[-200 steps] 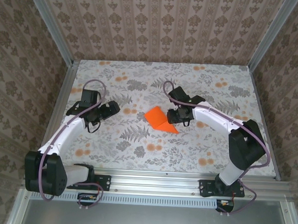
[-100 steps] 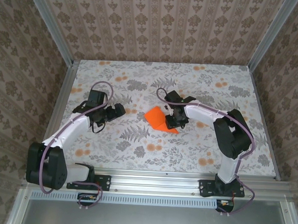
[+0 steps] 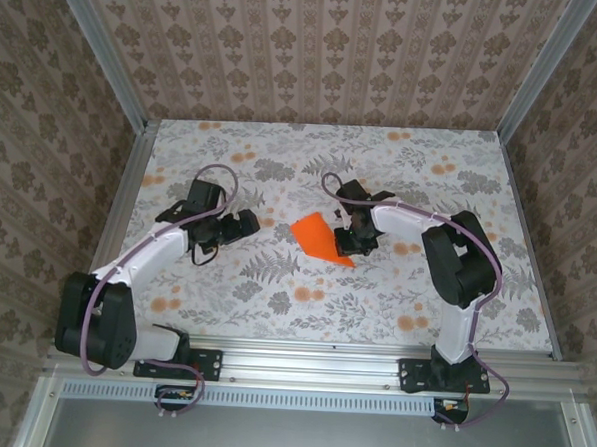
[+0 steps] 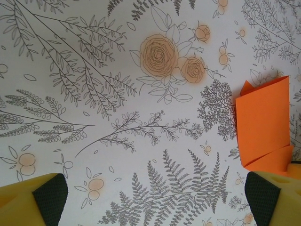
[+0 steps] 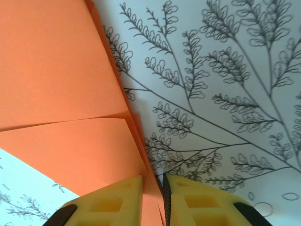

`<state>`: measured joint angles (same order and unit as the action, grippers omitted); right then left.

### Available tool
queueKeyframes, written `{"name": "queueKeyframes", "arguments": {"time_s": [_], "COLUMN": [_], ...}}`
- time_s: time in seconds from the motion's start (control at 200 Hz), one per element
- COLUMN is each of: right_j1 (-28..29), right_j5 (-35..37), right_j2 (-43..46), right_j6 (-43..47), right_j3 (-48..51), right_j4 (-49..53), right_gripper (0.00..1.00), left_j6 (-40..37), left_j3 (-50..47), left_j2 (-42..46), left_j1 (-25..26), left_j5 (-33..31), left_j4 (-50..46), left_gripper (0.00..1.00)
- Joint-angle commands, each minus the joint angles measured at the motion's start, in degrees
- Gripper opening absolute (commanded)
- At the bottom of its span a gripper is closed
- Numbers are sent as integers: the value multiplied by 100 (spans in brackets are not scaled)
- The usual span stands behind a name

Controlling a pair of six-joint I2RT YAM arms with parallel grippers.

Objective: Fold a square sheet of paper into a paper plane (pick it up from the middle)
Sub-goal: Turn over the paper at the center of the table.

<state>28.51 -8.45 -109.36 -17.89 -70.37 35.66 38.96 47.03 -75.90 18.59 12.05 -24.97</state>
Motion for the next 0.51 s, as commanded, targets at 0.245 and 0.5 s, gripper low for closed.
{"name": "queueKeyframes", "arguments": {"time_s": [0.245,0.5], "right_j1": [436,727], "right_j5": [-1397,-1085], "right_j2": [379,843], "right_j6": [-2499,-3050], "right_j3": [892,949], "right_j4": [-1097,-1372], "right_gripper": [22,28], "left_j6": [613,818], "left_j3": [-506,-590], "left_j2": [128,-84], "left_j1": [537,923], "left_j5": [130,122], "left_j4": [735,978], "left_gripper": [100,100]}}
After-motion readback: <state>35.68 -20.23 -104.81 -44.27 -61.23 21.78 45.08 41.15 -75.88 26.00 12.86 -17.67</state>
